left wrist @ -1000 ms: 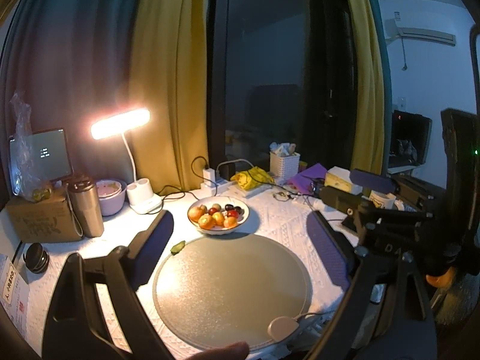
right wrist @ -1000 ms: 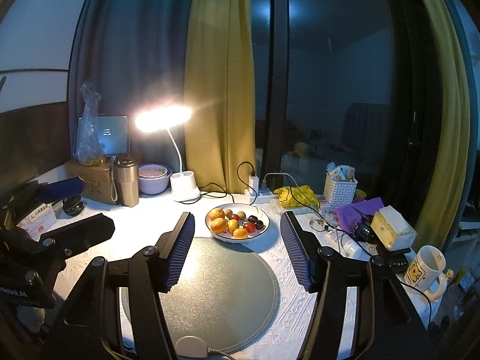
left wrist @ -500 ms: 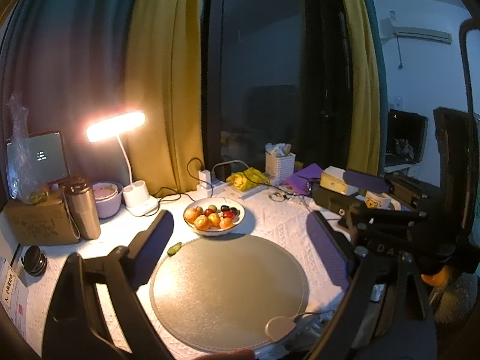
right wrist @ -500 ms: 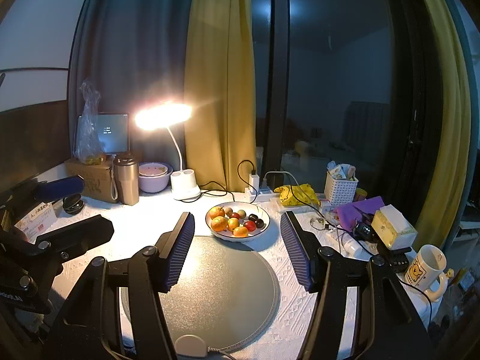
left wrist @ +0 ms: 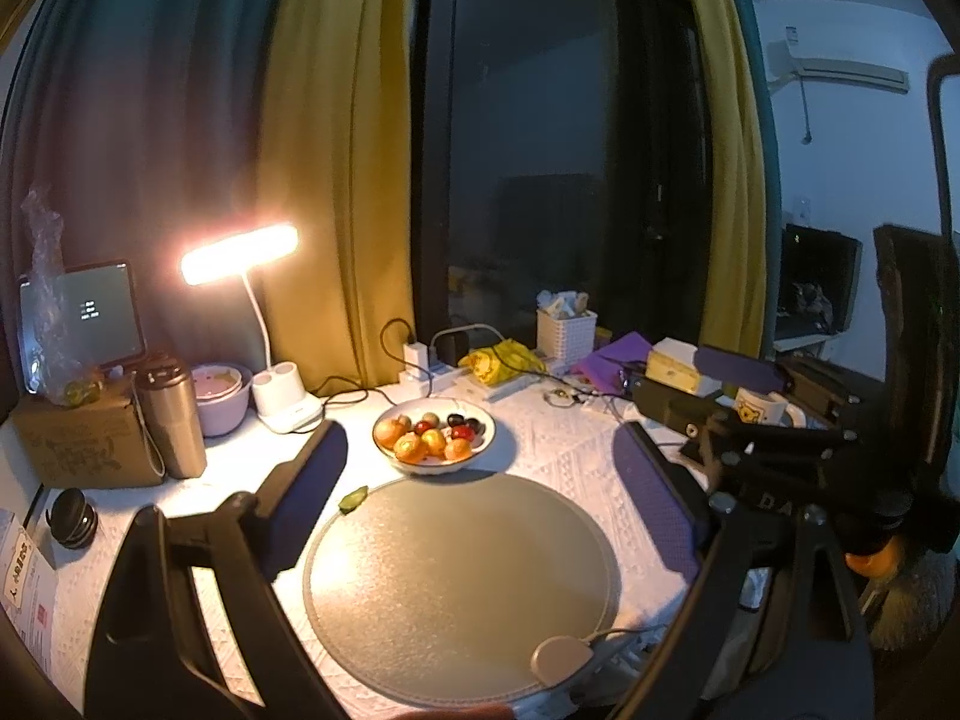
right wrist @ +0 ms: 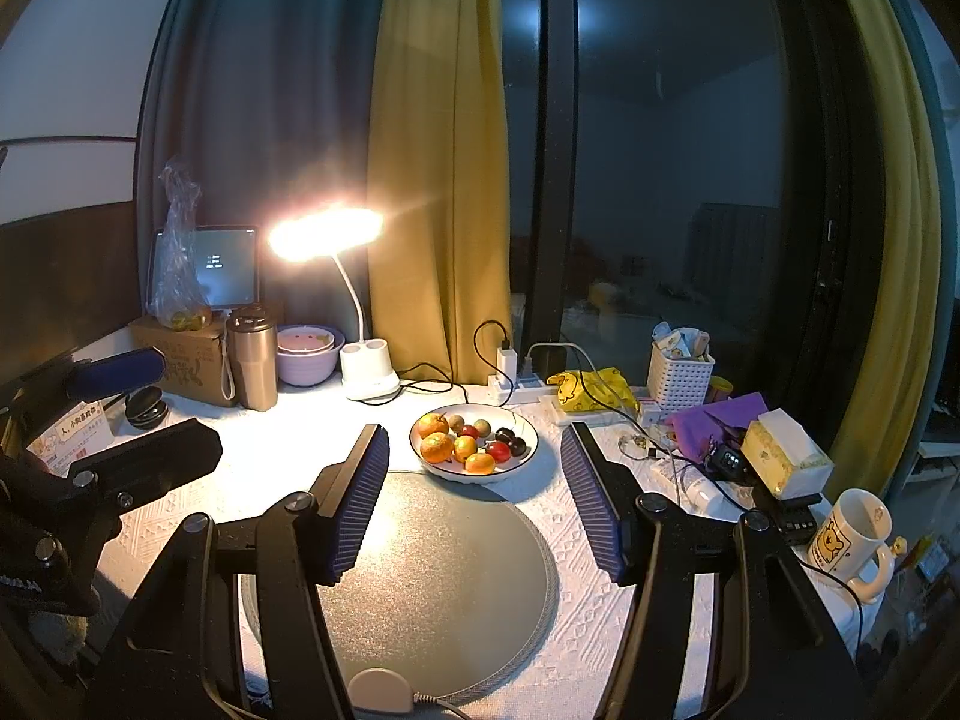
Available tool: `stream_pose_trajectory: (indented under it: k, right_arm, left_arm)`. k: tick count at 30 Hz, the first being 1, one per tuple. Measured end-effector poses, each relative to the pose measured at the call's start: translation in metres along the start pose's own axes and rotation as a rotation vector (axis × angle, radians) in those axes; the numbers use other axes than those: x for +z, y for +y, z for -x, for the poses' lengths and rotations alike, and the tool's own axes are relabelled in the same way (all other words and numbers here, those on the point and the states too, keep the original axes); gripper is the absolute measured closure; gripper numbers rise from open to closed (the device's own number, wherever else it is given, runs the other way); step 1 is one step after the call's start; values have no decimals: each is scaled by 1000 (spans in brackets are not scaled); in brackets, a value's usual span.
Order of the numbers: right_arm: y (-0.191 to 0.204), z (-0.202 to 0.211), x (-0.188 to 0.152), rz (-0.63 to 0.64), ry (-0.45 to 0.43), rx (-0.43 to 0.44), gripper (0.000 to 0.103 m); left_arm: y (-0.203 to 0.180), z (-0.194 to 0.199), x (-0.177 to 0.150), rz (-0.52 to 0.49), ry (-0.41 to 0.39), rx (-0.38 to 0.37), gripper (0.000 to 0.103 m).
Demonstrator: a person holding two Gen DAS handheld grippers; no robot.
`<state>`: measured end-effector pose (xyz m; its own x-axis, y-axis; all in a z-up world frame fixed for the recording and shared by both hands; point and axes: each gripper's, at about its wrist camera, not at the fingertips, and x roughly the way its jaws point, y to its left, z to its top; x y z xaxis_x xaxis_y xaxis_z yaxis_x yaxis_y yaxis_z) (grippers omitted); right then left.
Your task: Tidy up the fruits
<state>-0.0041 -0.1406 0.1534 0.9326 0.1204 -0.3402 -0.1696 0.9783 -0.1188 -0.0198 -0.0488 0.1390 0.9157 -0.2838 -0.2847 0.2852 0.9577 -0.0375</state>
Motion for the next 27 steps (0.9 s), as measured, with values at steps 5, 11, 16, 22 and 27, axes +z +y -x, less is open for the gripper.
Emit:
stream_pose_trajectory:
  k: [5,11,16,22,27]
  right_arm:
    - [1,0,0,-1,-1,-2,40]
    - [0,0,-1,-1,-1,-1,40]
    - [0,0,-1,-2,0,-2,40]
    - [-2,0,-2,-2,1,-1,40]
    - [-2,0,-1,-2,-1,-2,40]
  left_arm:
    - [1,0,0,2,-1,-7,12]
    - [1,1,0,3,-3,-8,12]
    - [0,1,0,1,-3,-10,12]
    - [0,0,2,2,-7,-8,12]
    - [0,0,1,0,-6,-9,12]
